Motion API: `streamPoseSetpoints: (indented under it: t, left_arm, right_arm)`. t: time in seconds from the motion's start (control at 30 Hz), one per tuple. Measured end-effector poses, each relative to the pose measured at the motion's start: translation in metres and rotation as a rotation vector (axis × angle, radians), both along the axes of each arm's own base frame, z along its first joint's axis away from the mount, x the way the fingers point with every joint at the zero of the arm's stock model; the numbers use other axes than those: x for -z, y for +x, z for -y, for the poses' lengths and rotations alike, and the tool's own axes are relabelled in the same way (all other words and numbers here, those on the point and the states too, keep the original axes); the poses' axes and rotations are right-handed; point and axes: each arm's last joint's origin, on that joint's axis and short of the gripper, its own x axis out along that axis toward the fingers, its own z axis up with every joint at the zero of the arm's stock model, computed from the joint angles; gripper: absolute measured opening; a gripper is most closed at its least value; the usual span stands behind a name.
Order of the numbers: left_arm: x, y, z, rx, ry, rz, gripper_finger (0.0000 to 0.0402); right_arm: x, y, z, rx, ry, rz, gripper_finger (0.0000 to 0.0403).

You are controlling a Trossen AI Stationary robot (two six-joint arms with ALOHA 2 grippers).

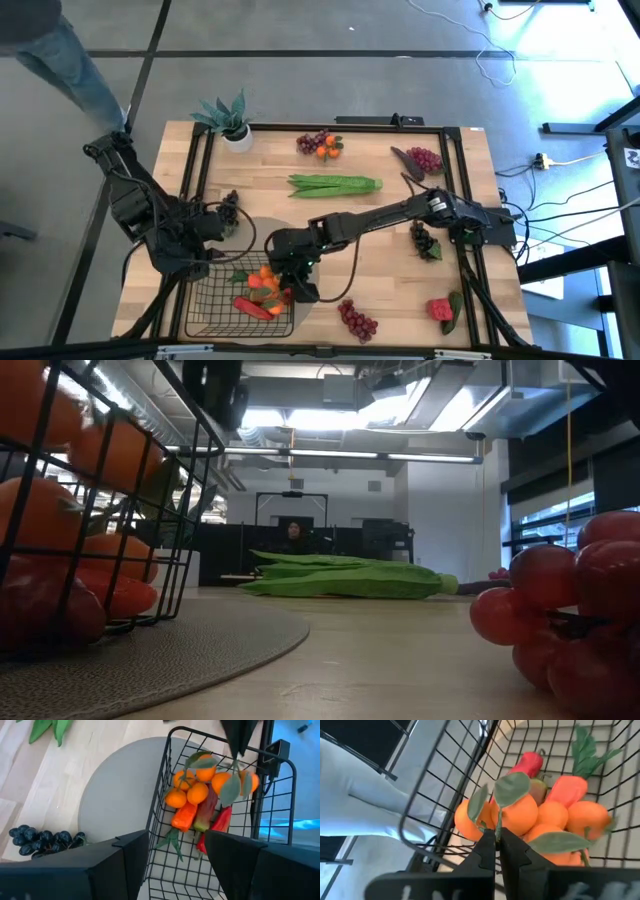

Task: Build produce basket
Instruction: Put the bottom bunch of tangerines into the wire basket, then put the bunch of tangerines into the wire basket

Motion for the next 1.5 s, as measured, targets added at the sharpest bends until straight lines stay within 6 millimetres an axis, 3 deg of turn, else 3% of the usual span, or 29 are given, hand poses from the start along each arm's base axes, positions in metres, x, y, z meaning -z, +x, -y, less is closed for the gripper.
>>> streamPoseSetpoints:
  t: [0.17,0.43,0.8,0.93,1.07,1.23,1.5]
  left_arm:
    - [0.0,-0.001,0.001,0.001,-0.002,0.0,0.0181]
    - [0.0,-0.001,0.001,0.0,-0.003,0.0,0.0181]
    - [0.0,-0.001,0.001,-0.001,-0.002,0.001,0.0181]
    - [0.0,-0.001,0.001,-0.001,-0.002,0.001,0.0181]
    - [0.0,-0.001,0.001,-0.001,-0.002,0.001,0.0181]
    - [0.0,-0.001,0.001,-0.001,-0.002,0.001,0.0181]
    - [0.0,0.0,0.0,-0.034,-0.004,0.013,0.0181]
  right_arm:
    - [0.016,0.002,-0.006,-0.022,-0.018,-0.023,0.0]
    - [0.016,0.002,-0.007,-0.025,-0.017,-0.022,0.0001]
    - [0.016,0.003,-0.007,-0.033,-0.029,-0.005,0.0065]
    - [0.015,0.003,-0.007,-0.051,-0.015,-0.003,0.0068]
    - [0.006,0.001,-0.008,-0.09,-0.021,0.005,0.0056]
    - [-0.025,-0.007,-0.005,-0.099,-0.12,-0.013,0.0043]
    - [-0.054,-0.041,0.003,-0.007,-0.306,-0.151,0.004]
